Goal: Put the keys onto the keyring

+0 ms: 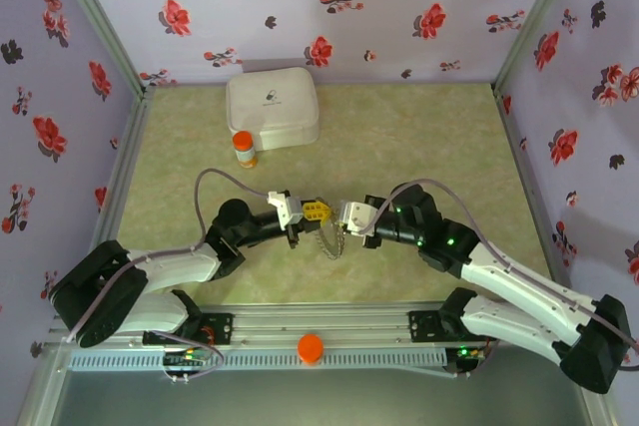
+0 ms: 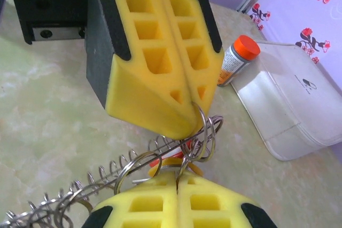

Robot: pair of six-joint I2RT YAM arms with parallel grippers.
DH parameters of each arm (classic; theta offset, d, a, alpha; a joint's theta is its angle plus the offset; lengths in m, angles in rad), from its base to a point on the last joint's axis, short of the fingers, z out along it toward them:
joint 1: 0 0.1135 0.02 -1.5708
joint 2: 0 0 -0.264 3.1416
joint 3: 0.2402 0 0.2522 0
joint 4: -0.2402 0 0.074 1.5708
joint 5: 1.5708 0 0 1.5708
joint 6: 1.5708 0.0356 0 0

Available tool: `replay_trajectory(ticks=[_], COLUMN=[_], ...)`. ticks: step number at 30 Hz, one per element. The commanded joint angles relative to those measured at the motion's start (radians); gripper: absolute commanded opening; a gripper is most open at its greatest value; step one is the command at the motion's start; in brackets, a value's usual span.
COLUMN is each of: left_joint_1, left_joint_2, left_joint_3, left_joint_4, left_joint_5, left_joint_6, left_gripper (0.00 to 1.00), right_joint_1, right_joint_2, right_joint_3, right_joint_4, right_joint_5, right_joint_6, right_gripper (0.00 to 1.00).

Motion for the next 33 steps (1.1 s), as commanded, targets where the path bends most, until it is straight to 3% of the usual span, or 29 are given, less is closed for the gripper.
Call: replay_trajectory(ticks=[1,4,6,12,22,33], left_joint_1=[0.011,0.011,0.011,0.028,0.029,0.029], left_joint_2=[-0.003,-0.001,0.002,0.02,0.018,0.0], left_joint_3=[0.016,0.007,-0.001,0.017,0.012,0.002], left_joint_4=[0.11,0.104,0.103,0.068,0.077,0.086], left_joint_5=[-0.052,-0.039,-0.025,0.051,0.085,0.107], left_joint_6=[-0.021,0.01,0.037,0.1,0.108,0.094], left_gripper=[0.0,0.0,0.0,0.0,0.0,0.0], right_joint_1=[0.024,-0.004,-0.047,-0.091,-0.091,-0.091], right_joint_2=[-0.008,-0.064,-0.097,-0.068,-0.009,0.01], right_joint_3=[0.008,-0.03,-0.04,-0.007,-0.029,-0.013], right_joint_4=[-0.028,0.051,0.063,0.078,0.191,0.164], right_joint_5=[0.0,0.023,-0.018,-0.187,-0.203,-0.236], right_joint_6=[-0.012,0.059,0.113,0.193,0.244,0.256], right_gripper=[0.02,0.18,0.21,0.22,0.22,0.19])
